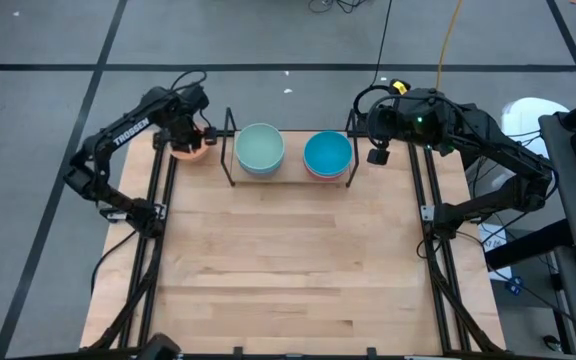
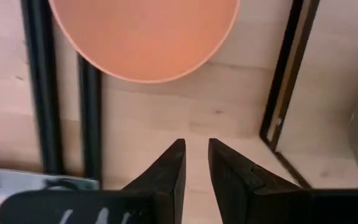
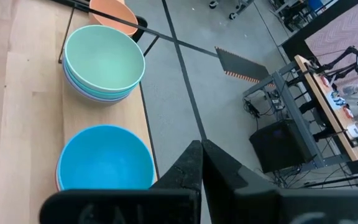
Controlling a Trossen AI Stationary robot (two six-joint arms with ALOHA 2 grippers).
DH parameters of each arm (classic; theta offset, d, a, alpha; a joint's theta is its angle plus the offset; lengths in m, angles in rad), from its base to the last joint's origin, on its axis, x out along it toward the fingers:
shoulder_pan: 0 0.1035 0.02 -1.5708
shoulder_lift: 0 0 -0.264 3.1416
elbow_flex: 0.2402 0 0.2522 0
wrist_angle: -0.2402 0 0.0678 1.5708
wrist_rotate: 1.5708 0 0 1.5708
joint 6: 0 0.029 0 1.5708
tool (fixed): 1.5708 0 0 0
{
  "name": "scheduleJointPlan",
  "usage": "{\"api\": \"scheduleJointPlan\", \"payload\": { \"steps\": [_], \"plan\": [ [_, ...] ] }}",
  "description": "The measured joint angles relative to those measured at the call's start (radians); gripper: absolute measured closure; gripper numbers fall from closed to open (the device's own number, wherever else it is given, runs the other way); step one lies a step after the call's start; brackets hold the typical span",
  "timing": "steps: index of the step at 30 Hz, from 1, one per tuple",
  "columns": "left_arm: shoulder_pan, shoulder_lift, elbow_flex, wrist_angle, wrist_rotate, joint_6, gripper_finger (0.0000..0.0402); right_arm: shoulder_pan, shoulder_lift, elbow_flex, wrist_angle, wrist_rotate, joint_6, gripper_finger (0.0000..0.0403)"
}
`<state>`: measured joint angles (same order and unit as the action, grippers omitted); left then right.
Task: Place and stack bowls onto a shelf
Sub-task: Stack the orange bowl on top of the blue bowl on the shelf
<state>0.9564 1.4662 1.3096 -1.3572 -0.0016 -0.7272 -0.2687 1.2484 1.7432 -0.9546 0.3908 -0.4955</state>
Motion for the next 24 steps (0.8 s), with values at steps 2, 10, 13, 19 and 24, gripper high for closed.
{"api": "scheduleJointPlan", "payload": {
  "steps": [2,10,13,19,24],
  "plan": [
    [0.012,0.0,-0.02,0.01,0.001,-0.048,0.0328,0.0,0.0,0.0,0.0,0.0,-0.008,0.0403],
    [0.067,0.0,-0.079,0.025,-0.024,-0.312,0.0328,0.0,0.0,0.0,0.0,0.0,-0.025,0.0403],
    [0.079,0.0,-0.094,0.024,-0.04,-0.395,0.0327,0.0,0.0,0.0,0.0,0.0,-0.026,0.0403],
    [0.095,0.0,-0.097,0.046,-0.054,-0.247,0.0328,0.0,0.0,0.0,0.0,0.0,-0.069,0.0403],
    [0.094,0.0,-0.097,0.065,-0.053,-0.006,0.0328,0.0,0.0,0.0,0.0,0.0,-0.078,0.0403]
  ]
}}
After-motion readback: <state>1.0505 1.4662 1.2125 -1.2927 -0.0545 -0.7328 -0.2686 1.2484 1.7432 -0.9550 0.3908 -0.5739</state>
